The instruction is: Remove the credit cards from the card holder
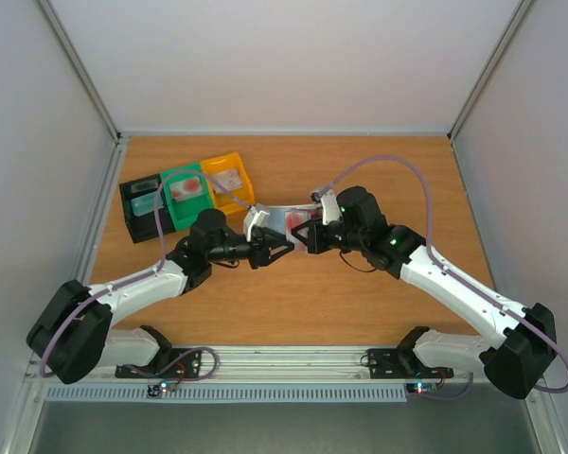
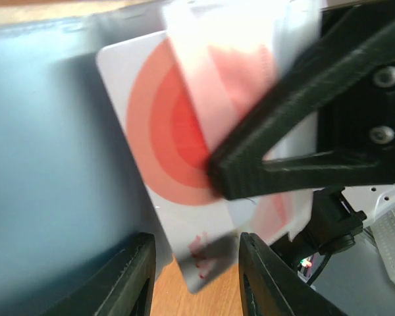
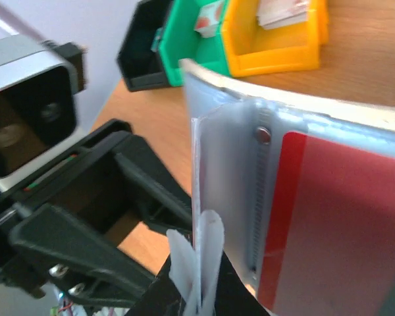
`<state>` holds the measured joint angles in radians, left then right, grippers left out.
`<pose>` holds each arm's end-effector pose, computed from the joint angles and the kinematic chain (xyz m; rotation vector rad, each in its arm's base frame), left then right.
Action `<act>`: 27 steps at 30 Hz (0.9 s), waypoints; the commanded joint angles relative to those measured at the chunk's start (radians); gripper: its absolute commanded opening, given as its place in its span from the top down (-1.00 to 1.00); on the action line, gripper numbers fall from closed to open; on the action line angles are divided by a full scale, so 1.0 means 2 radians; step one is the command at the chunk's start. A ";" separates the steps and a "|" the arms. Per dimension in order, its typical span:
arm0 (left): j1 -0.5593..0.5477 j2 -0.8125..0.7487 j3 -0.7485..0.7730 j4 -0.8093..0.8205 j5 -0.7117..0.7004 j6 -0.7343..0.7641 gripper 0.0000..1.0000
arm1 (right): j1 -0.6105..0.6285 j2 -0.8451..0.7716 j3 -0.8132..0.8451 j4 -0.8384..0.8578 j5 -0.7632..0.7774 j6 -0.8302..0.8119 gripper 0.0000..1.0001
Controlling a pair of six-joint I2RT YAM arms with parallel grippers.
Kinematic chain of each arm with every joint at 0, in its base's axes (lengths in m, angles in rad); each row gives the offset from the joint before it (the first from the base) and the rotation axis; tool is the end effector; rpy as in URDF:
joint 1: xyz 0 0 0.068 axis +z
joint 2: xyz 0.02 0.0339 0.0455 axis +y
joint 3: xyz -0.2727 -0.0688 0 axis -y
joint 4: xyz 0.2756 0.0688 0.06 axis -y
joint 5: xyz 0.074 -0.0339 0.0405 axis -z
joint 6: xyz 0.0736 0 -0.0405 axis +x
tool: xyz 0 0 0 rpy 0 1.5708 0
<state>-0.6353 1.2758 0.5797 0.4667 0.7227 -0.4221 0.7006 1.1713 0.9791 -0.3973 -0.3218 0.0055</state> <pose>0.2259 -0.2270 0.2144 0.7634 1.8161 -1.3710 0.2262 0.2212 0.2910 -0.9351 2.0174 0.7466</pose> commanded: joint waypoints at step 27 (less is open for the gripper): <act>0.052 -0.030 -0.018 0.119 0.105 -0.082 1.00 | -0.018 -0.056 -0.061 0.084 -0.097 -0.043 0.48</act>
<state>-0.5438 1.2358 0.5552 0.7376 0.9909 -0.5846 0.6827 1.0588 0.8902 -0.2272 -0.5415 -0.1108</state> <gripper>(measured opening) 0.013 0.127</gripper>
